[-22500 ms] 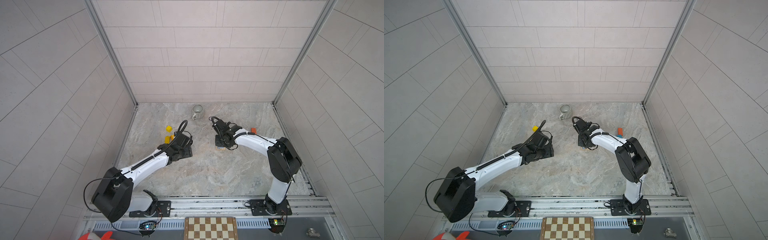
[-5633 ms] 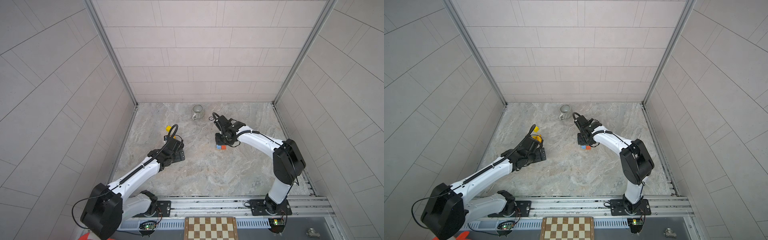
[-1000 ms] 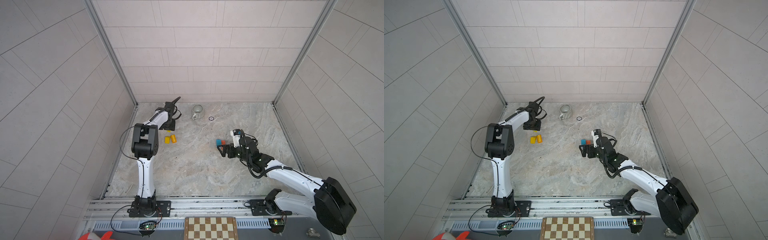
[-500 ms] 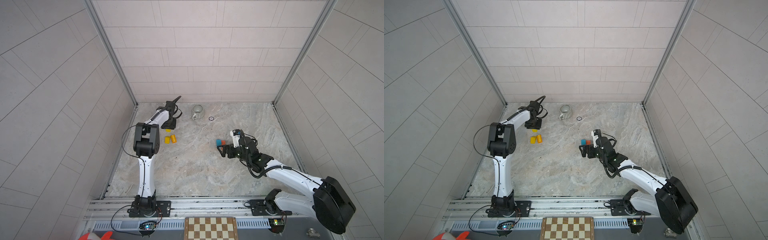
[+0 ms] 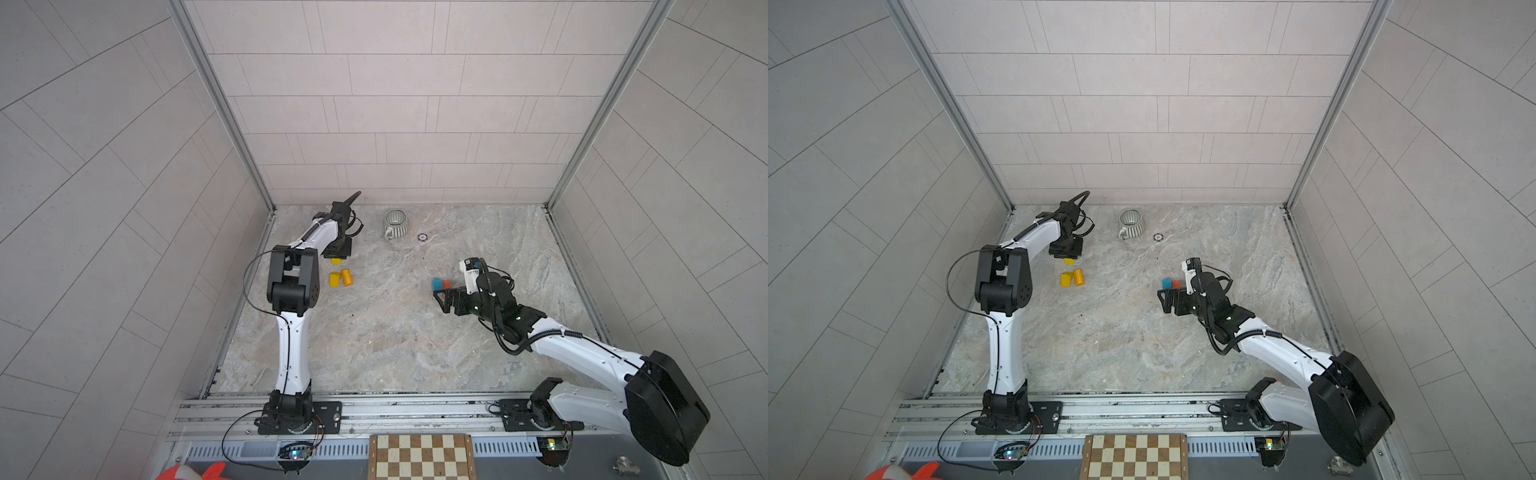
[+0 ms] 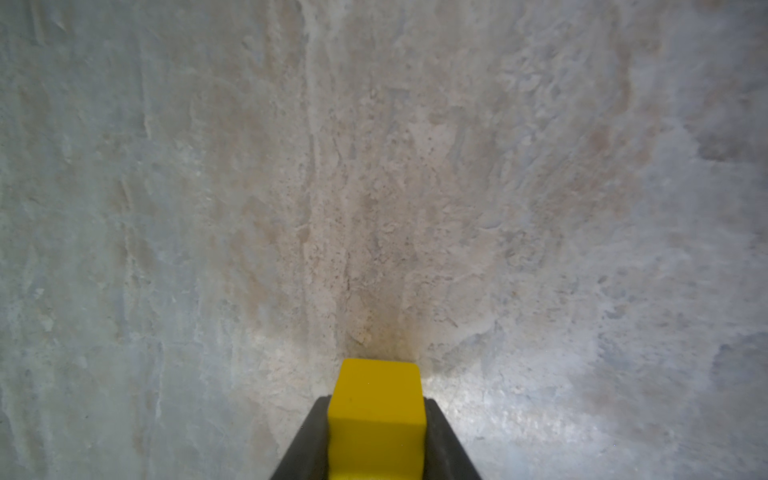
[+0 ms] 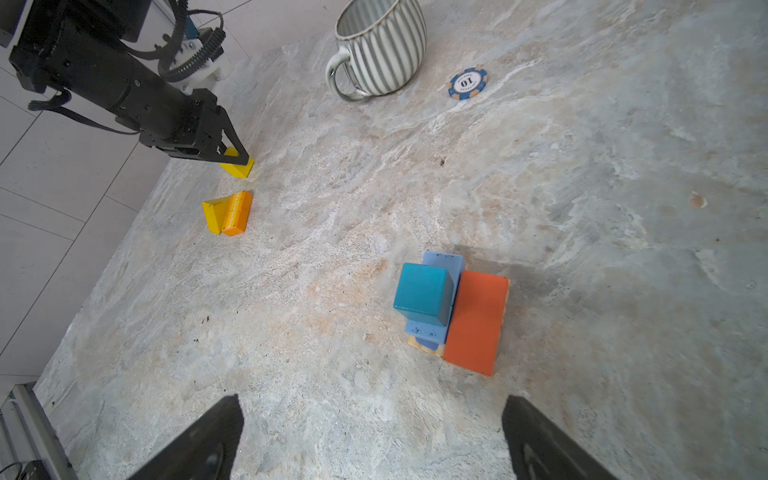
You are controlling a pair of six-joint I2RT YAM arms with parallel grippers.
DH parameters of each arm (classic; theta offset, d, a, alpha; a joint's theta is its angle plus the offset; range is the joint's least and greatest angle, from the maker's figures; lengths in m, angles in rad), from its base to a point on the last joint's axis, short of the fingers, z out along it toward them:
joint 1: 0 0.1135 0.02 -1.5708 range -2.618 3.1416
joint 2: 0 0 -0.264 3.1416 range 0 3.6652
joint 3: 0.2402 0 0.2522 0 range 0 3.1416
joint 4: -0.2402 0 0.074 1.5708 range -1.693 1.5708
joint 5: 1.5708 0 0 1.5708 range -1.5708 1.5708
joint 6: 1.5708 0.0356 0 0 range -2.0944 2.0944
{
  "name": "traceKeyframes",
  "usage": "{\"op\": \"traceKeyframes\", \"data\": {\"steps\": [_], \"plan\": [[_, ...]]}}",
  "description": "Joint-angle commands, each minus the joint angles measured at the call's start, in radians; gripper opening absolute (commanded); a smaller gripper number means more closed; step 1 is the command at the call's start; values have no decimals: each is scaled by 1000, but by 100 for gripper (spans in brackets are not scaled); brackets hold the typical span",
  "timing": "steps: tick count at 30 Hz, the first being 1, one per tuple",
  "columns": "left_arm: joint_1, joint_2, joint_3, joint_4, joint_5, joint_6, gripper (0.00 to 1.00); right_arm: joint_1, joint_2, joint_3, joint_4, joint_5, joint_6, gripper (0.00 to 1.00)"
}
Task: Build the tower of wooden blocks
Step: 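Carry the yellow cube with the left gripper over the block structure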
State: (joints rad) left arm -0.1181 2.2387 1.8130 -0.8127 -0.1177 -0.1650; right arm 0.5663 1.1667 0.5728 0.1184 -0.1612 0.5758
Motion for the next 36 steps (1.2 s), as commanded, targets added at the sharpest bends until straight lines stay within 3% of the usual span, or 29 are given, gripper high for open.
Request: {"op": "traceKeyframes", "data": {"steps": [1,14,25,36], "plan": [[7,-82,29,-66,4,-64,30,-11,-17,18,-25,11,-7,99],[-45,-282,-25,-209,36,-265,27,-153,-127,-8,-104,-77,65,99],[-318,-397,-18,-251,0,-426,27,-381,-211,-60,-172,-250,137,99],[-597,-300,106,-246,-59,-619,27,-516,-179,-99,-165,-353,163,99]]}}
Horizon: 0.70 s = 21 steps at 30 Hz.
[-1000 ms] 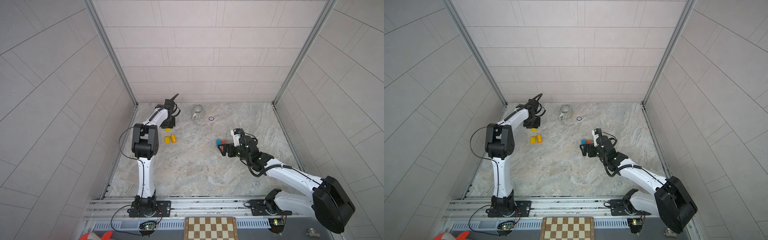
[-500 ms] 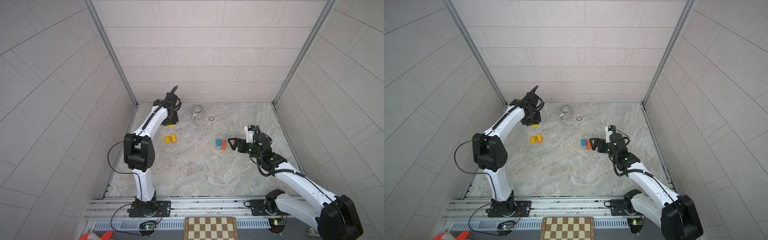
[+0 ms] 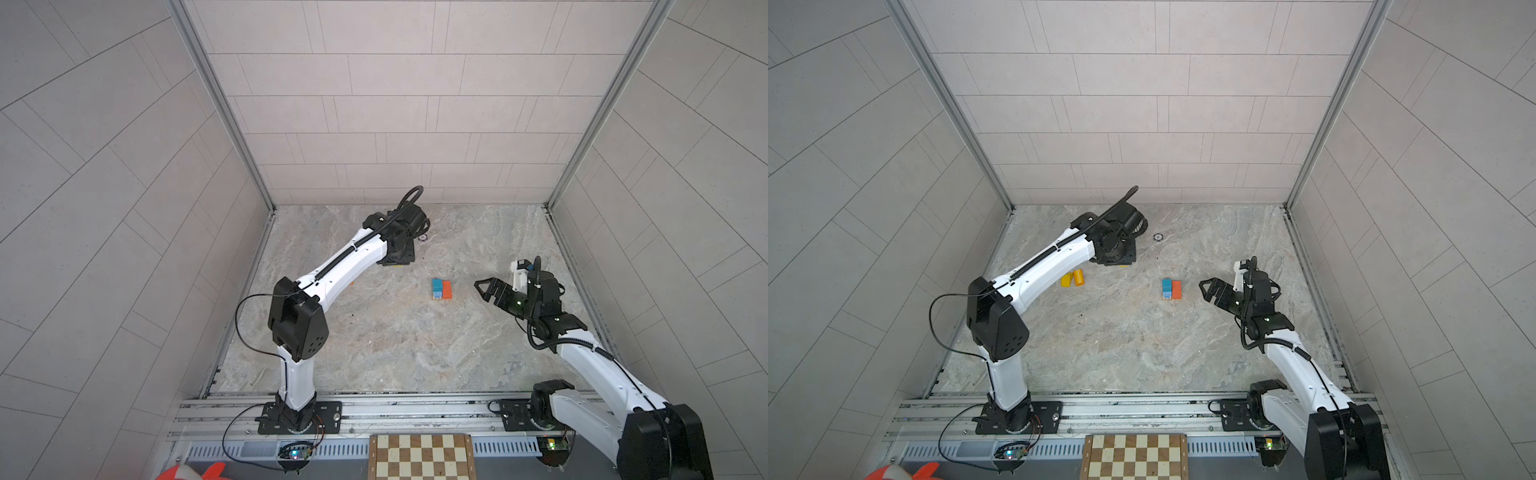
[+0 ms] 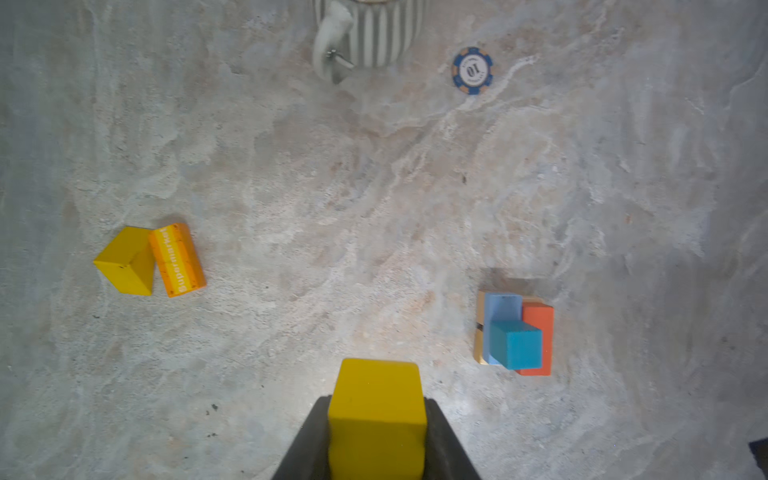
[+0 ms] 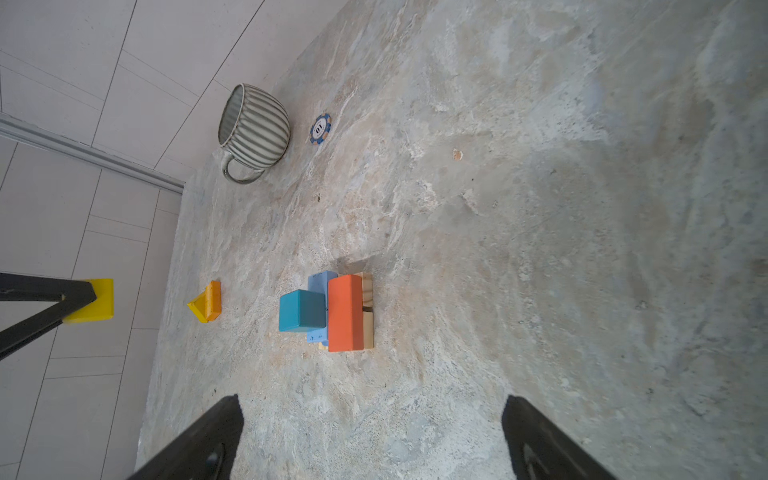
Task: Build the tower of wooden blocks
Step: 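Carry the yellow cube with the left gripper over the block structure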
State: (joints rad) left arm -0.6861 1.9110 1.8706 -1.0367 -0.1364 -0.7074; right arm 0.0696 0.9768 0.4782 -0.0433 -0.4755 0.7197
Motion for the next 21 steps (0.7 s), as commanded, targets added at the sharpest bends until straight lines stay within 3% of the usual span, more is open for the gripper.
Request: {"op": "traceKeyframes", "data": {"steps": [1,12,21], "plan": [[-47,42,63,-23,-46,-90,27,-29,15,-4,-3,-44,20,99],[-173,258,315,-55,-52,-174,26,-74,110,-25,65,-83,33,99],[-219,422,475,-105,-48,-217,26,-76,157,-28,106,-64,38,99]]}}
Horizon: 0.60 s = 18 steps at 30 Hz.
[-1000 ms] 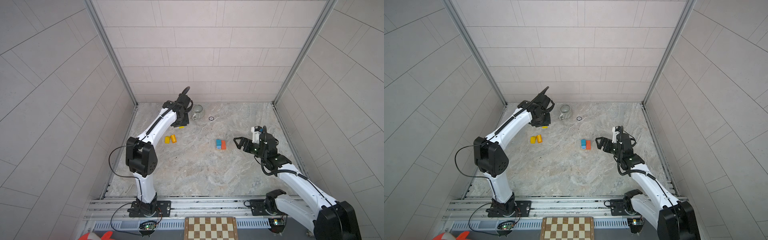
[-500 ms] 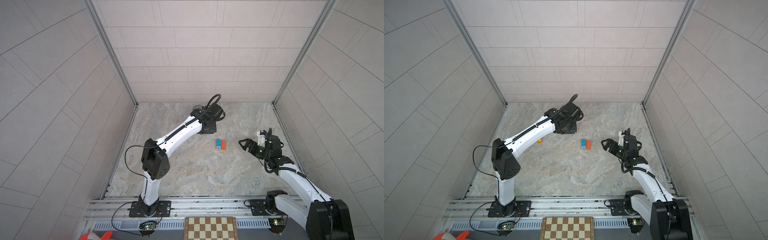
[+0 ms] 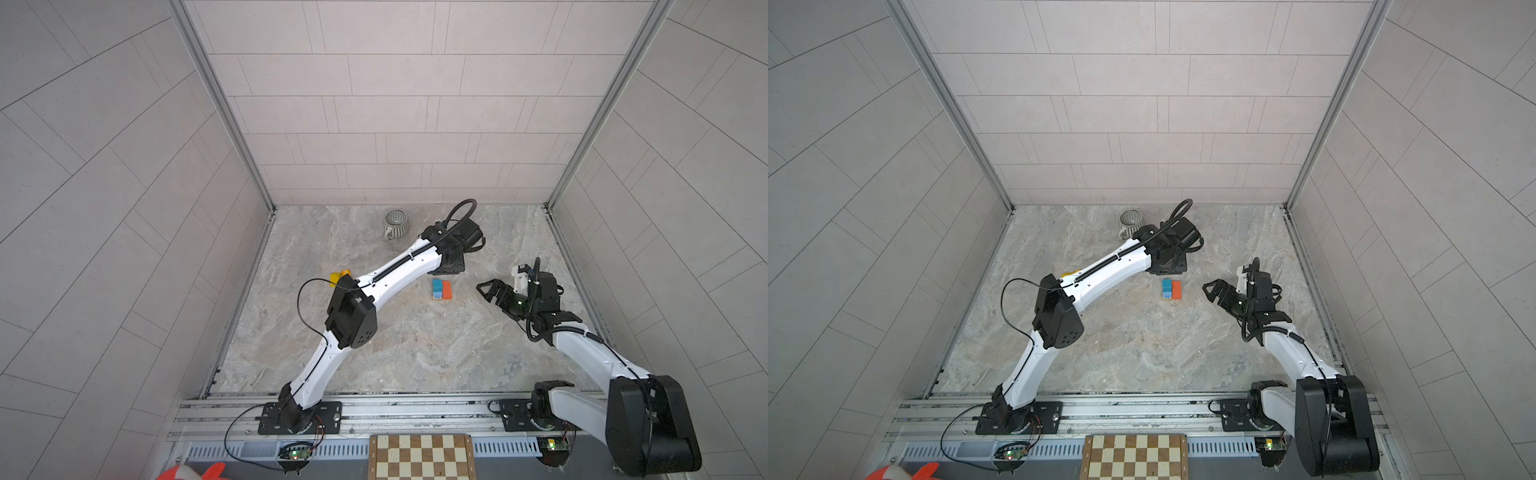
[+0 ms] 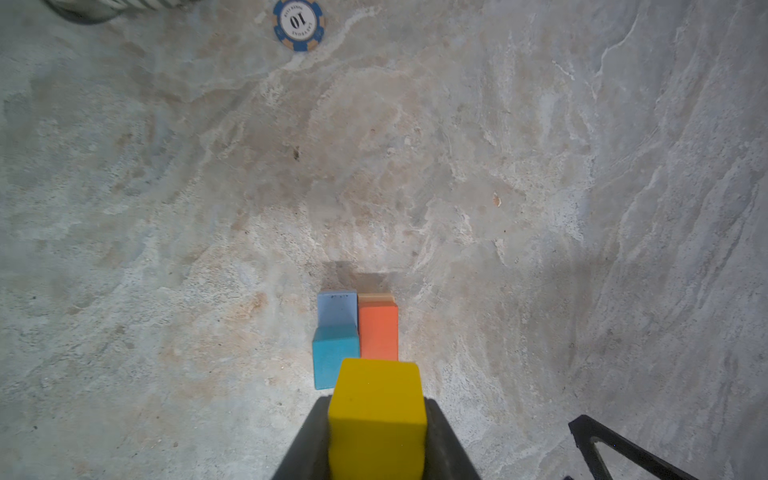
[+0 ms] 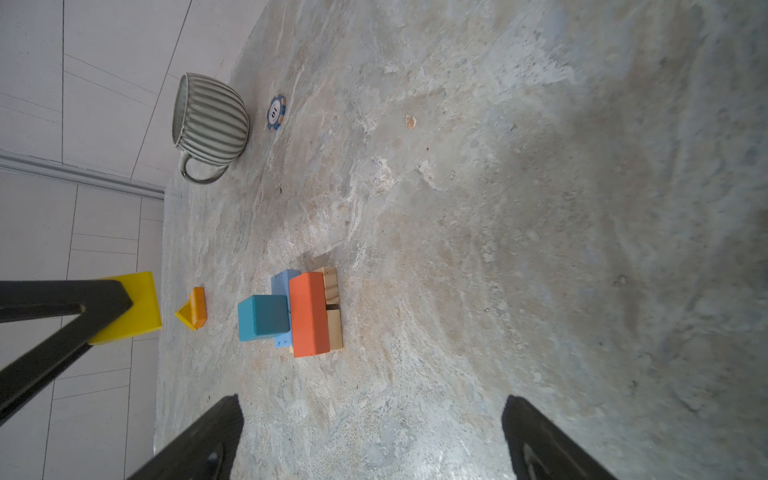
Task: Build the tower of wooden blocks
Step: 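Carry the yellow cube with the left gripper over the block structure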
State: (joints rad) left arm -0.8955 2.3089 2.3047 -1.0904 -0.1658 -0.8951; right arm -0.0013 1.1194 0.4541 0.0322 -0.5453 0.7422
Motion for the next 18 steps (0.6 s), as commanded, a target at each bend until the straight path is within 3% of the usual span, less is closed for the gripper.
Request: {"op": "traceKeyframes", "data": {"steps": [1,18], "plan": [[-12,36,51,-51,-17,-34,26,-6,25,-3,32,5,16,99],[-30,135,101,-65,-29,-60,26,10,220,40,86,-34,45,99]]}}
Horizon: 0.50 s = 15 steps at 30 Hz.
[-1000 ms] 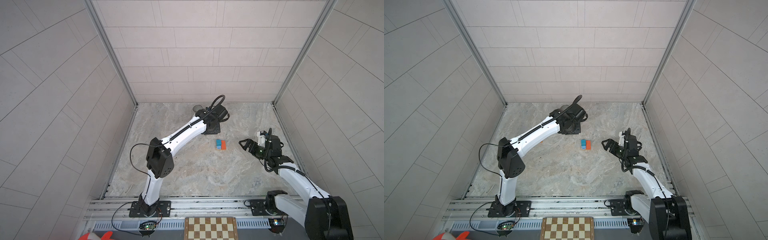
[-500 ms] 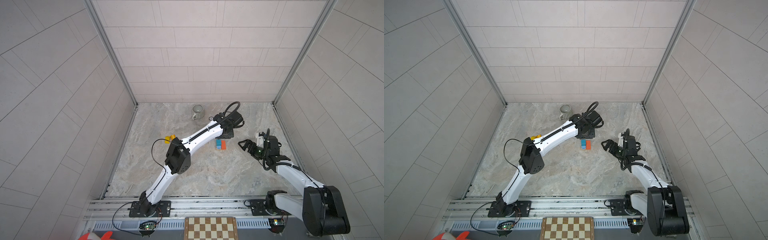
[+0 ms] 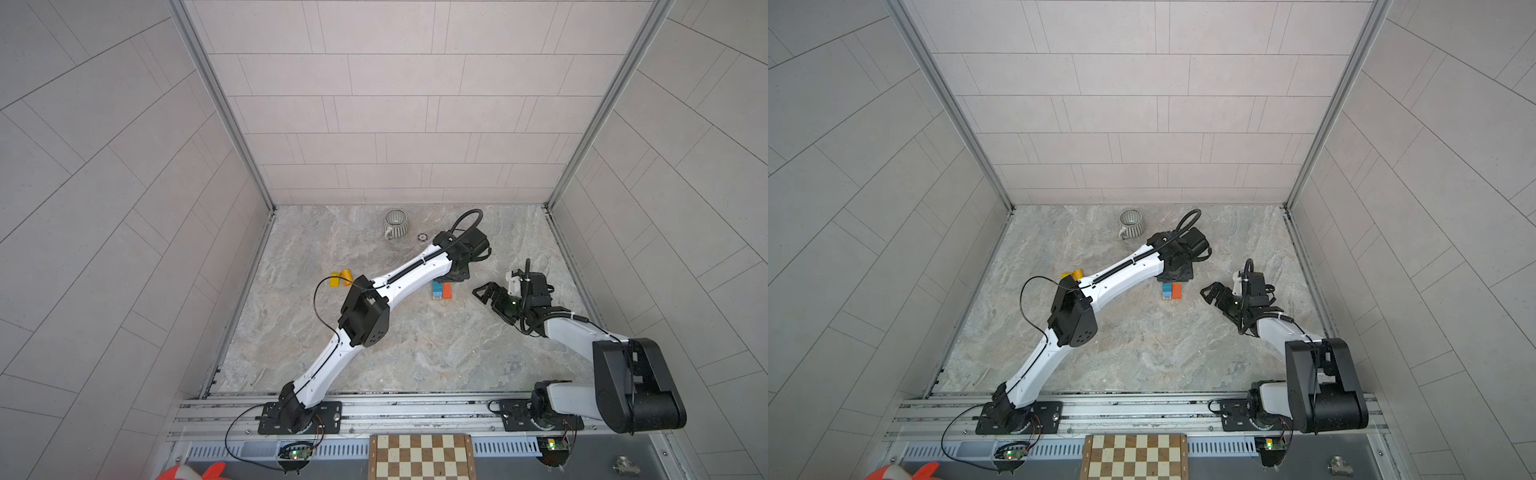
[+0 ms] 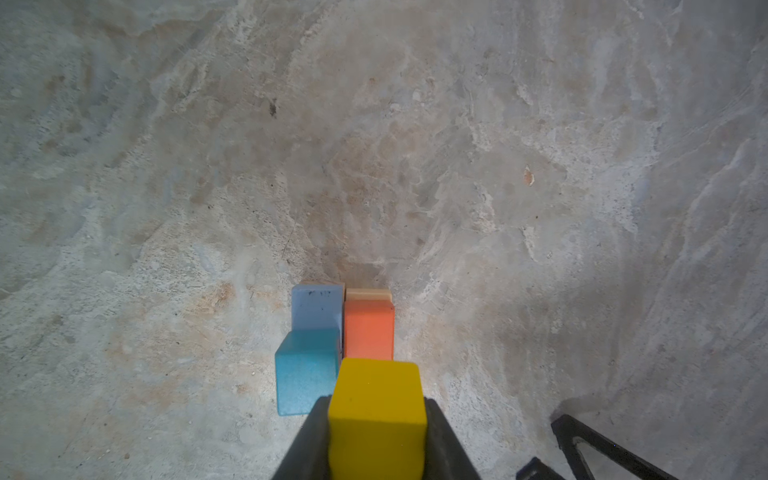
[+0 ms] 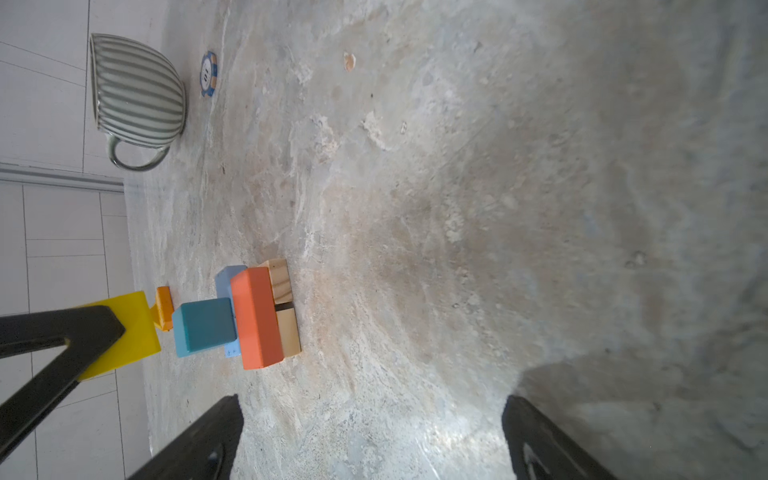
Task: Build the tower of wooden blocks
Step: 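Carry the yellow cube with the left gripper over the block structure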
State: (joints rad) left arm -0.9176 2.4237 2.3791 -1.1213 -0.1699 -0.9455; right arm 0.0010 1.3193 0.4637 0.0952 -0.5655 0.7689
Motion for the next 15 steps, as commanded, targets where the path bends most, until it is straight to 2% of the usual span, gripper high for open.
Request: {"op": "traceKeyframes", "data": {"steps": [1,15], "plan": [[-9,25,28,-33,-24,-10,26,15,31,36,25,-18,21,99],[-9,59,55,-48,-19,-13,26,68,167,76,86,11,35,99]]}}
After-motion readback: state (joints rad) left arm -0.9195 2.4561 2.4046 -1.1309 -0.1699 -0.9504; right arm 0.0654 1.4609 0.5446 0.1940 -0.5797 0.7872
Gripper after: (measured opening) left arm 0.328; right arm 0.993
